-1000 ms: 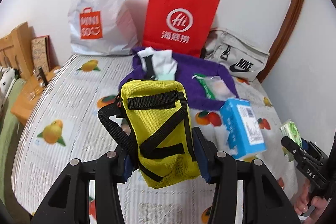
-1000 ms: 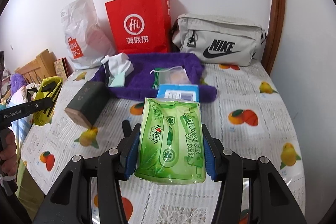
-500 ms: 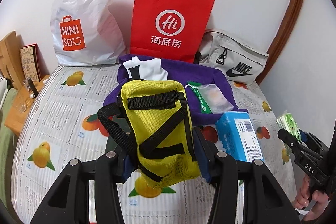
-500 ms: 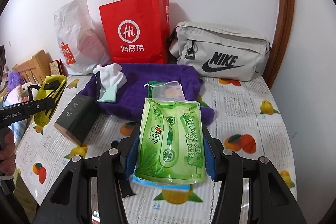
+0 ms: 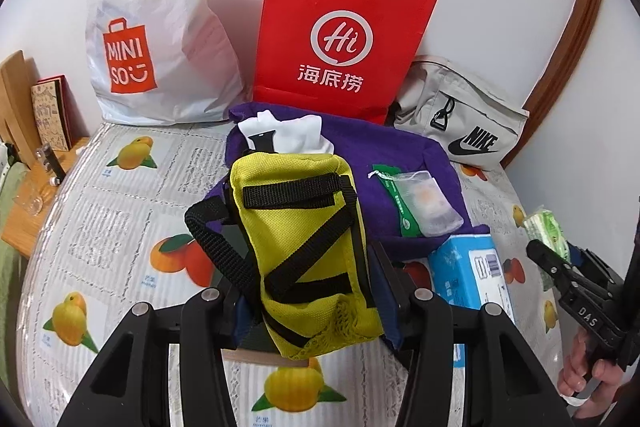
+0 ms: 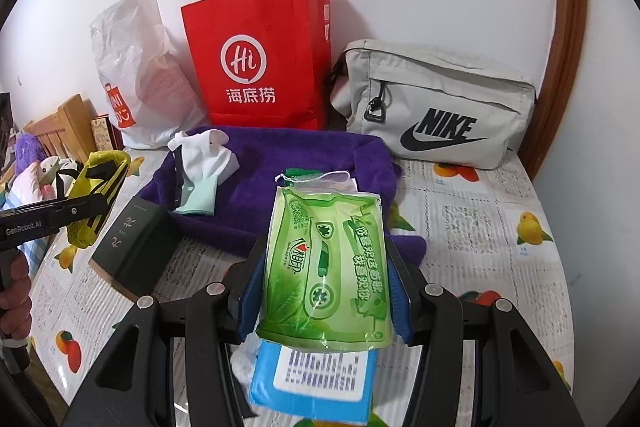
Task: Organize soft objects
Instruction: 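Carry the wipe packet toward the purple towel while left carries the yellow pouch there, then lower the wipe packet onto the towel and open right while left releases the pouch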
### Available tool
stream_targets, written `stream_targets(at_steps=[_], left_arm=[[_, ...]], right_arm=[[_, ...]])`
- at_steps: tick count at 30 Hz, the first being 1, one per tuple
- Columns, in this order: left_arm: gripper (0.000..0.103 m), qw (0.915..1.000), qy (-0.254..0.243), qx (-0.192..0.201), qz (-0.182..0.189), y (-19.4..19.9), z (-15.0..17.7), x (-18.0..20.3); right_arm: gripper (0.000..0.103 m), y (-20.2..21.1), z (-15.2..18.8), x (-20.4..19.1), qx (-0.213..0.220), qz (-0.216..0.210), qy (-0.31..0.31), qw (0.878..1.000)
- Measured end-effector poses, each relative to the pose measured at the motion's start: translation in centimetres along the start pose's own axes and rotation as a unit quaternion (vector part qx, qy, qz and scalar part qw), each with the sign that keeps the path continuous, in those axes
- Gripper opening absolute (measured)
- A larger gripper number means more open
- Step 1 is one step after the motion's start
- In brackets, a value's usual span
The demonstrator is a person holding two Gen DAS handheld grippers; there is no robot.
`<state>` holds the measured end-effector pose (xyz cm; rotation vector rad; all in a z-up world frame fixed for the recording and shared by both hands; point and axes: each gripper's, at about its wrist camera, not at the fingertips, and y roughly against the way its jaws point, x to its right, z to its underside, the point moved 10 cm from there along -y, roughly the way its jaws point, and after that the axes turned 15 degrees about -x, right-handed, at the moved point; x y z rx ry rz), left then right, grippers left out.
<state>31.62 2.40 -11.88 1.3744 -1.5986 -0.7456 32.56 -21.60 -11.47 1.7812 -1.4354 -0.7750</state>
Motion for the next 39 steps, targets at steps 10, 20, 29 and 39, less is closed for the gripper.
stream_targets(at_steps=[10,20,29,39], left_arm=[[0.049,0.9999,0.004,-0.013,0.008,-2.7,-2.7,-0.2],[0.049,0.9997,0.018,-0.013,0.009,-3.7,-5.0,-1.9],[0.049,0.9995,-0.003,-0.027,0.015,-5.6,-6.9,-0.7],[0.051,0.9961,0.002,-0.072,0.051,-10.3,-8.6,1.5]], right_arm=[[0.052,-3.6,-2.9,-0.3,-0.015,-0.015,-0.007,1.0],[0.052,-8.4,-6.0,0.3,-0.048,-0.013,-0.006,0.999],[0.052,-12.9,-7.6,-0.3,-0.082,-0.021,0.012,0.996],[0.052,-15.4,-7.6,1.0,-0.119,-0.015,0.01,0.993]])
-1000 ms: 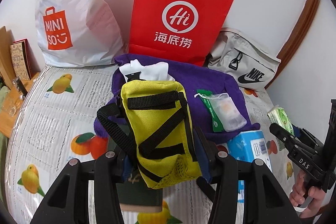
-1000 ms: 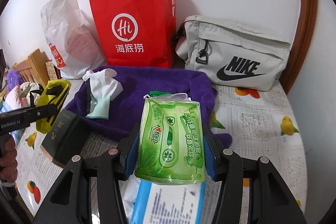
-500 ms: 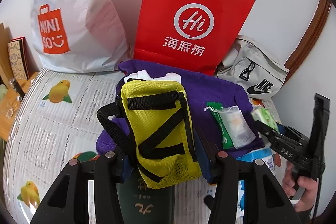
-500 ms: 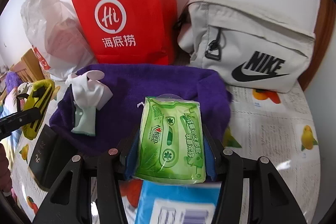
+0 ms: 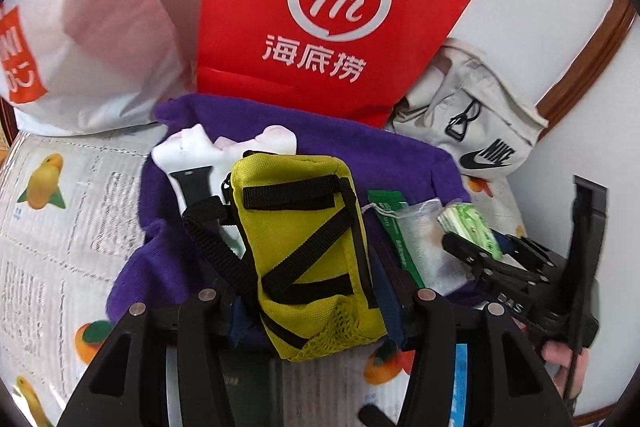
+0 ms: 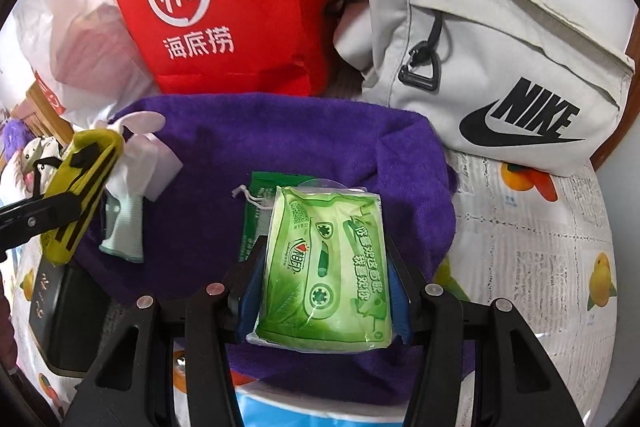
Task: Organize soft objects
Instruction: 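Lower the wipe packet onto the towel and open right while left releases the pouch, then move the right gripper to the crumpled white tissue and grasp it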
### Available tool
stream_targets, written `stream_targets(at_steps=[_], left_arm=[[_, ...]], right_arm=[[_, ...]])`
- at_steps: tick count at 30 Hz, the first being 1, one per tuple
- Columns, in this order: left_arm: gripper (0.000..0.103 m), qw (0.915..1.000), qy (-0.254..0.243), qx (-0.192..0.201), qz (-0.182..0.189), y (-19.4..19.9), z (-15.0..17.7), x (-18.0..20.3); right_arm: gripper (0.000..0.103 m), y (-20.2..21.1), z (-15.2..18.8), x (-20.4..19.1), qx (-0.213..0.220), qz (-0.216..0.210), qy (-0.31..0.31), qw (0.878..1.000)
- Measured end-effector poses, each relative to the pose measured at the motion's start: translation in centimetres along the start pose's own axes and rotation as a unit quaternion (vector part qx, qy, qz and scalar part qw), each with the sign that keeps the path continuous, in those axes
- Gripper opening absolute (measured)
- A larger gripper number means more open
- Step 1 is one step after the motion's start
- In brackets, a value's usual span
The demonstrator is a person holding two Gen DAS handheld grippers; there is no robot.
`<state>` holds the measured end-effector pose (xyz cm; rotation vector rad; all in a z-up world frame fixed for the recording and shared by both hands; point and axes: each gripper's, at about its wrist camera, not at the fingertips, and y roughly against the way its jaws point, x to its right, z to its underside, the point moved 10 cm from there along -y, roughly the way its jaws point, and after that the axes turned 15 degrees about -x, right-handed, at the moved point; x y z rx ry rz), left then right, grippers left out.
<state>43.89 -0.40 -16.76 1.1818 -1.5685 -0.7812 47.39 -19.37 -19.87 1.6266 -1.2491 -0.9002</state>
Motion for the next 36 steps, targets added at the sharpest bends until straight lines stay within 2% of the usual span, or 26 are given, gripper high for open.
stream_targets(at_steps=[8,14,15,16,19,20,21,26,31,36], left_arm=[[0.051,0.9995,0.003,-0.025,-0.017,-3.0,-0.8,0.5],[0.056,0.9987,0.005,-0.047,-0.019,-4.7,-1.2,0.3],[0.056,0.9986,0.006,-0.049,-0.017,-4.8,-1.2,0.3],[0.059,0.9986,0.006,-0.05,-0.015,-4.8,-1.2,0.4],[0.073,0.9984,0.007,-0.056,-0.008,-4.8,-1.3,0.6],[0.075,0.9983,0.007,-0.057,-0.008,-4.8,-1.3,0.6],[0.075,0.9984,0.008,-0.056,-0.009,-4.7,-1.3,0.7],[0.075,0.999,0.013,-0.042,-0.009,-3.3,-1.1,0.5],[0.075,0.9997,0.009,-0.009,-0.019,-0.4,-0.7,-0.2],[0.074,0.9992,0.004,0.032,-0.024,3.4,0.8,-1.0]], right_arm=[[0.052,-1.5,-0.2,0.5,-0.019,0.012,0.017,1.0],[0.054,-2.4,-0.6,1.0,-0.035,0.009,0.009,0.999],[0.059,-2.5,-0.7,1.1,-0.036,0.009,0.01,0.999],[0.068,-2.5,-0.8,1.0,-0.036,0.008,0.013,0.999],[0.076,-2.2,-1.2,0.6,-0.028,0.005,0.019,0.999],[0.078,-2.0,-1.4,0.6,-0.023,0.007,0.02,1.0],[0.082,-1.8,-1.5,0.7,-0.018,0.012,0.02,1.0],[0.082,0.1,-1.7,0.5,0.014,0.031,0.017,0.999],[0.081,2.8,-0.9,-0.3,0.039,0.018,0.01,0.999],[0.08,5.6,2.2,-2.0,0.064,-0.007,0.018,0.998]])
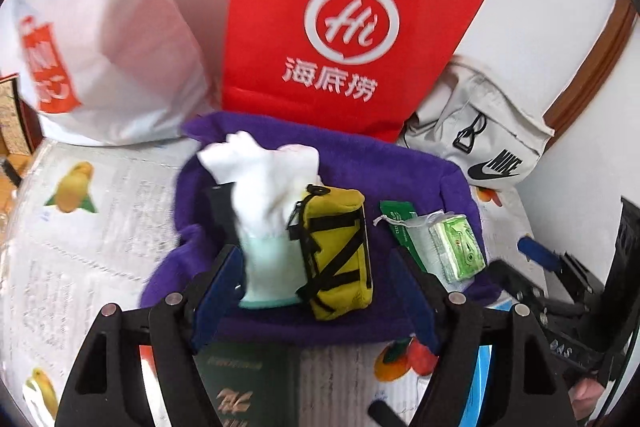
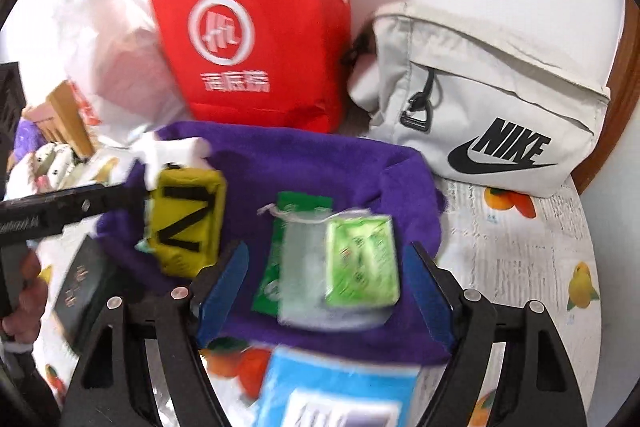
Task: Organize soft objects
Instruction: 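Move the right gripper to the crumpled white tissue and grasp it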
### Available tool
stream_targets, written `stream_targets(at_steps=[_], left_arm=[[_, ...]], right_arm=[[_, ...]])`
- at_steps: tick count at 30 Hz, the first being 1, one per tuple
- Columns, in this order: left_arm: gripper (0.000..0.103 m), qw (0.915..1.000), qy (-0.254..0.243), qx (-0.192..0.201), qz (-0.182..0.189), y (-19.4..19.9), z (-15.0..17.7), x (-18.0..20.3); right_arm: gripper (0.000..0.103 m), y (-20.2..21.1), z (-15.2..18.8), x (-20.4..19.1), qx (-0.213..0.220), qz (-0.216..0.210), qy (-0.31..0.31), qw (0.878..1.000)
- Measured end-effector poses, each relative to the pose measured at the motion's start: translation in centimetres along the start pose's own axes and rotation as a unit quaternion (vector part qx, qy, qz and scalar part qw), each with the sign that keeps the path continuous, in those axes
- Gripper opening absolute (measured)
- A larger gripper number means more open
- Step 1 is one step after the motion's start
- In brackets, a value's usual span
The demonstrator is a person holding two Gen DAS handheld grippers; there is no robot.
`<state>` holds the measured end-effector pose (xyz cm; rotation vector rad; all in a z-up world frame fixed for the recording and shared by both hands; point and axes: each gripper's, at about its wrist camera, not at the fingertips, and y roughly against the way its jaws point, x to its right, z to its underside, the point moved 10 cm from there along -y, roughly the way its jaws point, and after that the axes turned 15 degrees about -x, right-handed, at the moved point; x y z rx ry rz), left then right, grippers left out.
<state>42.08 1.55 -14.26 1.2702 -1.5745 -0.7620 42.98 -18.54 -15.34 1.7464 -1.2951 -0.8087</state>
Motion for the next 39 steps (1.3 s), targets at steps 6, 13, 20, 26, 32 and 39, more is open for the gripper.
stream_targets(at_steps=[6,13,20,26,32,39], left_arm=[[0.074,0.9995,-0.008,0.024,-0.018,3.5,2.9,-1.4],[0.074,0.9996,-0.011,0.025,-0.003,5.4,7.4,-2.4],[0.074,0.9993,-0.008,0.015,0.033,5.9,11.6,-3.2],[0.074,0.999,0.002,0.006,0.045,5.8,13.7,-4.6],[0.074,0.9982,0.007,0.008,0.06,6.3,14.4,-5.4],[0.074,0.9981,0.011,0.003,0.061,6.0,14.9,-5.8]], right_arm=[[0.062,2.2,4.8,-3.6,-0.007,-0.006,0.025,1.0],[0.042,2.4,11.6,-7.9,-0.039,0.036,0.099,0.994],[0.042,0.7,16.9,-10.6,-0.082,0.115,0.177,0.974],[0.042,-1.2,18.2,-10.7,-0.101,0.189,0.2,0.956],[0.03,-2.2,18.7,-10.6,-0.108,0.21,0.191,0.953],[0.016,-1.6,19.2,-9.5,-0.104,0.121,0.105,0.982]])
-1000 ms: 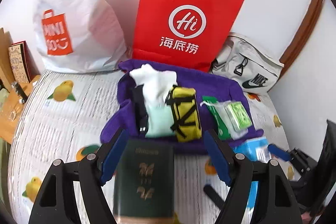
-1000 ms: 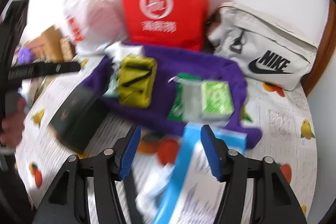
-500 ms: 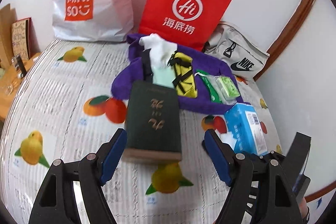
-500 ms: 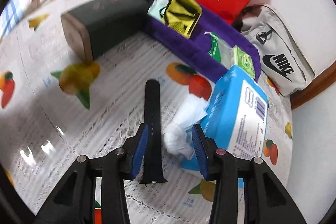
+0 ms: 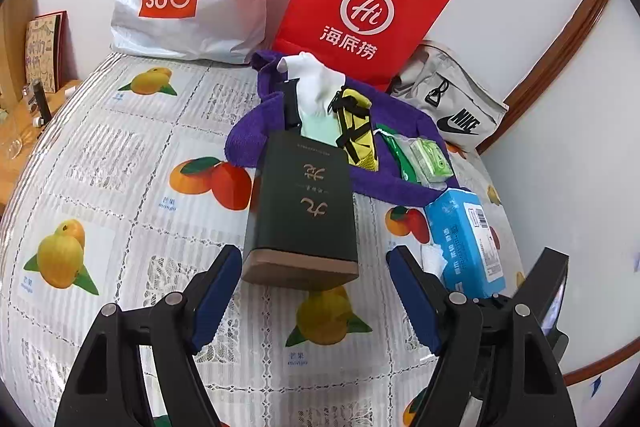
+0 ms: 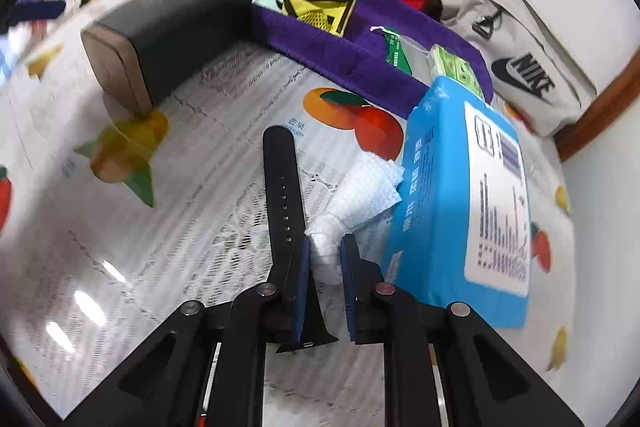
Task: Organize soft objects
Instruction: 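Move the right gripper to the crumpled white tissue and grasp it, then grasp the black watch strap on the bed with the left gripper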
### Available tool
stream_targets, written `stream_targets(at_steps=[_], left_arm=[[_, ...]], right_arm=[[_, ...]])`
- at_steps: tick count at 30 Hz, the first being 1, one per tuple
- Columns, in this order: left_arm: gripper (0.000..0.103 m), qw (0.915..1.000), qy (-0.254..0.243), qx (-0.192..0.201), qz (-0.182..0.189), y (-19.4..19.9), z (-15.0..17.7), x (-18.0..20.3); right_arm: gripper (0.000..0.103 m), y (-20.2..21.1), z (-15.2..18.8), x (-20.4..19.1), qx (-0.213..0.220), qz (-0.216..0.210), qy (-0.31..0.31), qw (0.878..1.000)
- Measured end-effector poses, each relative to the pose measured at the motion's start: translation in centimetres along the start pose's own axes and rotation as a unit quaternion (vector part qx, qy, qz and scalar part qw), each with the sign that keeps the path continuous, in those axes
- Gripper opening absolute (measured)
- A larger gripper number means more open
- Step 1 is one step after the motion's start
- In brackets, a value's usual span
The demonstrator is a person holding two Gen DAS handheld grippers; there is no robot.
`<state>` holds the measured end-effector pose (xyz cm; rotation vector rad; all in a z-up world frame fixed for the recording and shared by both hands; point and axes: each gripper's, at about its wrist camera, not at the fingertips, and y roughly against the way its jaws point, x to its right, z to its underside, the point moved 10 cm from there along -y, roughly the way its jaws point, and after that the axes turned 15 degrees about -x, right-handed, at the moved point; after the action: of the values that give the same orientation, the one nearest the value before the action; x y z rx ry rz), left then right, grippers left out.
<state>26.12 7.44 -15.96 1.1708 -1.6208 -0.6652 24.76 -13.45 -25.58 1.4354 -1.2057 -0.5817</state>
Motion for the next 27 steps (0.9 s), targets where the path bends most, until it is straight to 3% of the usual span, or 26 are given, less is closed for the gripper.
stream_targets(at_steps=[14,20,27], left_arm=[[0.074,0.9992,0.0,-0.031,-0.025,-1.6,3.1,0.5],[0.074,0.9964,-0.026,-0.068,-0.045,-4.2,6.0,2.4],[0.074,0.9909,-0.067,-0.1,-0.061,-8.4,9.2,6.1]], right_arm=[[0.015,3.3,3.6,-4.6,0.03,-0.148,0.003,0.989],[0.015,5.3,5.9,-3.1,0.056,-0.151,-0.018,0.987],[0.015,4.5,10.4,0.0,0.05,-0.116,-0.025,0.992]])
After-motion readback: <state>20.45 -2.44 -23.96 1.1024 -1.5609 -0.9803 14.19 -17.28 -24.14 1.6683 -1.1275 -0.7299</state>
